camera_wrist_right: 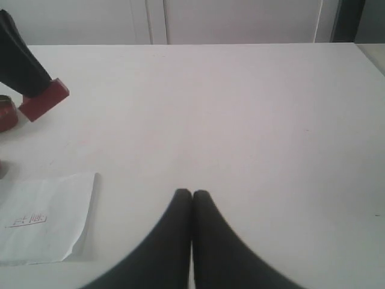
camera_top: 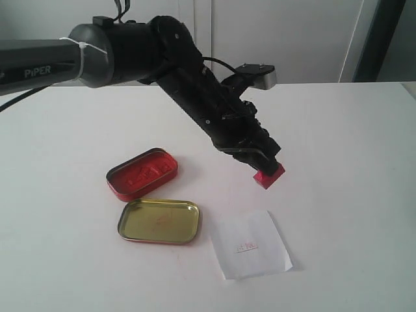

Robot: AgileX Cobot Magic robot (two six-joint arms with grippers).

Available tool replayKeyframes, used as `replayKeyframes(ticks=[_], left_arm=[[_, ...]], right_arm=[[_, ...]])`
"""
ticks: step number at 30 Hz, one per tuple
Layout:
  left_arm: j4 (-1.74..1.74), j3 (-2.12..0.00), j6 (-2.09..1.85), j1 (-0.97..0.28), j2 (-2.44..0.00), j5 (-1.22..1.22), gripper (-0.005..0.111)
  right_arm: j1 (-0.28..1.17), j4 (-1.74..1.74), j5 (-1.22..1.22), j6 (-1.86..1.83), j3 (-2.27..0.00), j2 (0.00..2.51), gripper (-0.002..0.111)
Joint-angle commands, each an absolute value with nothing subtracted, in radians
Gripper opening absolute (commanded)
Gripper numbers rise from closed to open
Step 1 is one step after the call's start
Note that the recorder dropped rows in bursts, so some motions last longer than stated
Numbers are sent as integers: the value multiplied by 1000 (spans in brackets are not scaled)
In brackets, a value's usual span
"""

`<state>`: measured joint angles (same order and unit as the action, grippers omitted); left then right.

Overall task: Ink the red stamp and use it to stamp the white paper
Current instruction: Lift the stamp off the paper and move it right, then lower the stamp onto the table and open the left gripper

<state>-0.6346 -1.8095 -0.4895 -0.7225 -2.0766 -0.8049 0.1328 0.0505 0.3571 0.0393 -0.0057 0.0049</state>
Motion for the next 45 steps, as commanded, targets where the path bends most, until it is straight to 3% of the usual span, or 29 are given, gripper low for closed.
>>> replayKeyframes(ticks=[1, 8, 17, 45], left_arm=[[-684, -1804, -503, -709, -2107, -803, 0], [-945, -1804, -577, -638, -2157, -829, 0], [-1005, -1803, -580, -601, -2215, -864, 0], [-921, -1803, -636, -601, -2316, -762, 0]], right_arm=[[127, 52, 343, 38, 0, 0, 0], [127, 52, 343, 38, 0, 0, 0], [127, 52, 343, 38, 0, 0, 0], [127, 52, 343, 38, 0, 0, 0]])
